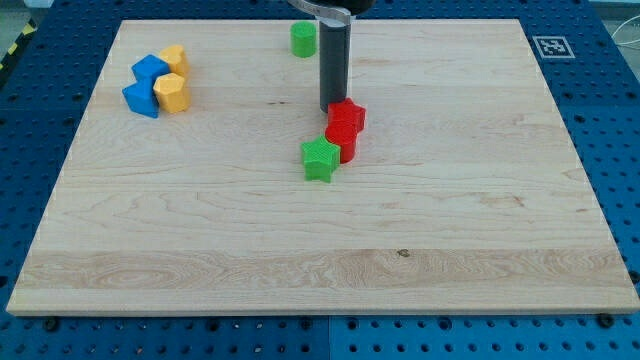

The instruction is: Push the green star to the left side of red circle

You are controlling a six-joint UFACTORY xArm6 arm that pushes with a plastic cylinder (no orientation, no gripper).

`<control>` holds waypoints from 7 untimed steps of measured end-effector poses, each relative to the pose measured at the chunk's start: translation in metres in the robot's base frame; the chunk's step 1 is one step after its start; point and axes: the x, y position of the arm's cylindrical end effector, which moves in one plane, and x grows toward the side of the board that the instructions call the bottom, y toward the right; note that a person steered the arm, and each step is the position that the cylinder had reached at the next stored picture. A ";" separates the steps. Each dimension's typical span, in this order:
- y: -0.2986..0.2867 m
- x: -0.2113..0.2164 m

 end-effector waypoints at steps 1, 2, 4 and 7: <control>-0.048 0.003; -0.088 0.030; -0.021 0.165; 0.024 0.138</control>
